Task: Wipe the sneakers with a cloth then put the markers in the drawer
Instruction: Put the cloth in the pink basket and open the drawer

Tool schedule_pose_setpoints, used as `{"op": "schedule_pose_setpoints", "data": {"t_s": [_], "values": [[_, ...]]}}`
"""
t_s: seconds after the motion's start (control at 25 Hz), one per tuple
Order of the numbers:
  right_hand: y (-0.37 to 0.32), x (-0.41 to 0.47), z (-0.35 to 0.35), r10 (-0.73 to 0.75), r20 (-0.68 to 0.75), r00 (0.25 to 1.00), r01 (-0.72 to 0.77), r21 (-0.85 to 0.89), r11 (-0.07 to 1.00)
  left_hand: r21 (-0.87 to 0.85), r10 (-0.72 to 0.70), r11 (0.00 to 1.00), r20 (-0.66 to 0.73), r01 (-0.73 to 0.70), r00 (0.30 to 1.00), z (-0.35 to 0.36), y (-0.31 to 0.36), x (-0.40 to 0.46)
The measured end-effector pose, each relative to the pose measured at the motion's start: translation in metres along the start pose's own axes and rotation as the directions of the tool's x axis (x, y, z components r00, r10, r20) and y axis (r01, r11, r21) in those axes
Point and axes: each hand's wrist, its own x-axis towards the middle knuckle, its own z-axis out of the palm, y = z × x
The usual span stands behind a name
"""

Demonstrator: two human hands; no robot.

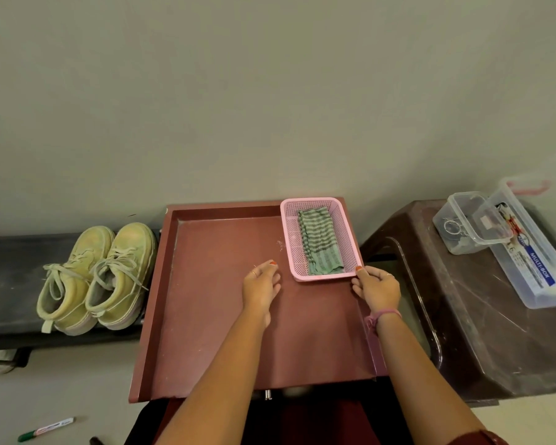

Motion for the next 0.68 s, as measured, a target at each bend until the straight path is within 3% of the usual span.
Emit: {"op": "schedule_pose_setpoints", "data": {"t_s": [0.28,0.44,0.56,0.68], "values": [[-0.002,-0.047,-0.009,0.014,0.033,0.999,-0.017,0.084,0.996,-0.04,0.045,0.998,-0.061,-0.047,0.997,-0.051,0.009,-0.027],[0.002,-0.084,-0.009,-0.048,0.12,0.992,0.034,0.117,0.993,-0.037,0.04,0.998,-0.104,-0.044,0.994,-0.086,0.003,-0.047],[0.017,-0.11,-0.009,-0.111,0.23,0.967,0.097,0.072,0.993,-0.045,0.033,0.998,-0.149,-0.04,0.988,-0.11,-0.007,-0.064],[0.047,-0.132,-0.01,-0.156,0.349,0.924,0.201,-0.096,0.975,-0.065,0.028,0.997,-0.159,-0.039,0.987,-0.131,-0.016,-0.079]]}}
